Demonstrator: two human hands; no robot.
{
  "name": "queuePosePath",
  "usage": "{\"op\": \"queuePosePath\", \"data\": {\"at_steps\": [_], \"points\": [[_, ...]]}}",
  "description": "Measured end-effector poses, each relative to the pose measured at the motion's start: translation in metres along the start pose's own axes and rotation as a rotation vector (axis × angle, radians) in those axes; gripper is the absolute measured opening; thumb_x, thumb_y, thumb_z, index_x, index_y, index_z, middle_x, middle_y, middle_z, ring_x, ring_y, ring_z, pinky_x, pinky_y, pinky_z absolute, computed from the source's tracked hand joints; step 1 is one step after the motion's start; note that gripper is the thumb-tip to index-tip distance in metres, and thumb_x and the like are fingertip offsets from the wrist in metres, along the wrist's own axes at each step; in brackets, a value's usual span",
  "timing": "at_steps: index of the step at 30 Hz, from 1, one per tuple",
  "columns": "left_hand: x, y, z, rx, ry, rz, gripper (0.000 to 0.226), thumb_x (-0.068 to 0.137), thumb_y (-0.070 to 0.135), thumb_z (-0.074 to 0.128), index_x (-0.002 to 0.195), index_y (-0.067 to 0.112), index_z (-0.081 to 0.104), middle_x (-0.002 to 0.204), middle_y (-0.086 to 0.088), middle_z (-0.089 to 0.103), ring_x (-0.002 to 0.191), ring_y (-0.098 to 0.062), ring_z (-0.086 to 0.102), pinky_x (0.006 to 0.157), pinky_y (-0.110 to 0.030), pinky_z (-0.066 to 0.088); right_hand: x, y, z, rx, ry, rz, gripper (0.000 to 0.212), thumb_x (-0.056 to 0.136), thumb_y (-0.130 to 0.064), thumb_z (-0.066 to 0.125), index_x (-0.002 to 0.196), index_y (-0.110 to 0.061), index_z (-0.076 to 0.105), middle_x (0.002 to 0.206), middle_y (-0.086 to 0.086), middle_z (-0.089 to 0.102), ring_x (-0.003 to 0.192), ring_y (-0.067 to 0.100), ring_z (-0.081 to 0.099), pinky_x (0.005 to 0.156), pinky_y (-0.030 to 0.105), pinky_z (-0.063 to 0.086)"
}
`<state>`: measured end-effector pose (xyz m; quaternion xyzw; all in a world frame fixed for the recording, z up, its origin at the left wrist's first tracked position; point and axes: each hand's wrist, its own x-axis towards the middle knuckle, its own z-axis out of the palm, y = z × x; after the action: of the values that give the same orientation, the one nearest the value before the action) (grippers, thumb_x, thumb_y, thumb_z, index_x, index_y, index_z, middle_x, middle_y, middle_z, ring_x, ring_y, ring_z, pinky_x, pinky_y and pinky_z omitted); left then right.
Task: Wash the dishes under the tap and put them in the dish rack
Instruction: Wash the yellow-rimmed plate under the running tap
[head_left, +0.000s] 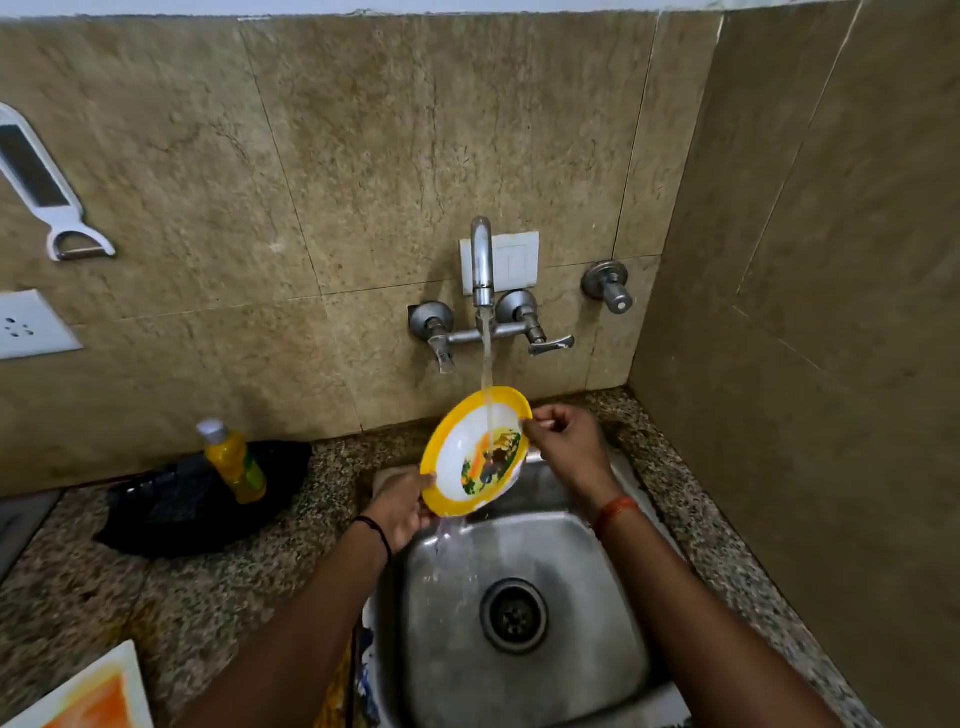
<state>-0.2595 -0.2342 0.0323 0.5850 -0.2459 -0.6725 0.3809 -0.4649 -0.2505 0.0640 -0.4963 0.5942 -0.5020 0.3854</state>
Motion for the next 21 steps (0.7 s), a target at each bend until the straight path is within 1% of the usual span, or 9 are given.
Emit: {"op": "queuePosePath", "data": {"at_steps": [3,6,8,11,13,15,17,19,21], "points": [[-0.004,0.002,0.006,0.031,-0.082,-0.107,0.024,0.097,0.012,0.037,0.11,0.001,0.052,0.067,-0.015,0.072,0.054,-0.024,0.071,0.042,-0.027,0.055,0.008,0.005,-0.005,-0.061,0.064,0.077,0.023,0.079,-0.023,0.068,0.06,-0.011,0.065,0.063,0.006,0.066,0.063,0.019,0.061,0.063,0.029,0.047],[-0.005,0.016,0.004,0.114,-0.028,-0.073,0.021,0.096,0.017,0.041,0.094,0.003,0.056,0.055,-0.011,0.069,0.045,-0.017,0.067,0.04,-0.025,0.053,0.007,0.019,-0.011,-0.059,0.104,0.249,0.031,0.081,-0.025,0.061,0.058,-0.004,0.065,0.06,0.012,0.065,0.058,0.023,0.059,0.059,0.03,0.044],[-0.008,0.026,0.003,0.237,0.006,-0.022,0.023,0.096,0.021,0.044,0.087,0.004,0.057,0.054,-0.01,0.068,0.041,-0.014,0.065,0.039,-0.021,0.052,0.002,0.029,-0.012,-0.068,0.082,0.359,0.027,0.08,-0.022,0.061,0.058,-0.007,0.065,0.06,0.011,0.064,0.054,0.022,0.058,0.056,0.028,0.042],[-0.012,0.04,0.004,0.355,0.085,0.13,0.014,0.093,0.015,0.049,0.095,0.006,0.06,0.066,-0.013,0.065,0.037,-0.014,0.062,0.036,-0.019,0.048,-0.008,0.04,-0.008,-0.042,-0.035,0.461,0.021,0.081,-0.01,0.059,0.06,-0.011,0.06,0.061,0.009,0.06,0.054,0.019,0.054,0.051,0.023,0.041],[-0.01,0.047,0.002,0.359,0.132,0.264,0.02,0.09,0.006,0.053,0.105,0.006,0.067,0.062,-0.006,0.065,0.035,-0.01,0.058,0.036,-0.019,0.047,-0.014,0.044,-0.004,-0.016,-0.098,0.47,0.021,0.082,-0.002,0.056,0.064,-0.013,0.055,0.067,0.01,0.056,0.061,0.02,0.053,0.051,0.021,0.041],[-0.009,0.049,-0.001,0.319,0.129,0.325,0.026,0.09,0.001,0.054,0.111,0.006,0.068,0.055,0.001,0.066,0.036,-0.007,0.056,0.037,-0.016,0.045,-0.018,0.044,-0.001,0.014,-0.1,0.427,0.018,0.081,0.004,0.055,0.072,-0.011,0.057,0.074,0.012,0.055,0.071,0.019,0.053,0.053,0.022,0.038],[-0.007,0.047,-0.006,0.258,0.105,0.32,0.029,0.091,0.001,0.053,0.116,0.009,0.066,0.07,-0.005,0.069,0.045,-0.008,0.06,0.043,-0.017,0.048,-0.018,0.04,-0.002,0.042,-0.075,0.361,0.019,0.08,0.008,0.057,0.076,-0.009,0.064,0.074,0.011,0.061,0.069,0.02,0.055,0.058,0.024,0.042],[-0.005,0.04,-0.011,0.205,0.082,0.281,0.032,0.093,0.004,0.05,0.12,0.012,0.063,0.088,-0.01,0.067,0.063,-0.015,0.062,0.057,-0.024,0.053,-0.014,0.033,-0.007,0.066,-0.05,0.295,0.018,0.08,0.009,0.06,0.081,-0.008,0.069,0.076,0.01,0.065,0.066,0.015,0.057,0.061,0.025,0.046],[-0.001,0.03,-0.013,0.181,0.084,0.214,0.031,0.094,0.006,0.048,0.122,0.014,0.059,0.092,-0.011,0.065,0.07,-0.02,0.06,0.067,-0.031,0.051,-0.008,0.024,-0.011,0.072,-0.027,0.223,0.012,0.082,0.004,0.064,0.087,-0.005,0.071,0.077,0.009,0.066,0.065,0.011,0.057,0.061,0.023,0.047]]}}
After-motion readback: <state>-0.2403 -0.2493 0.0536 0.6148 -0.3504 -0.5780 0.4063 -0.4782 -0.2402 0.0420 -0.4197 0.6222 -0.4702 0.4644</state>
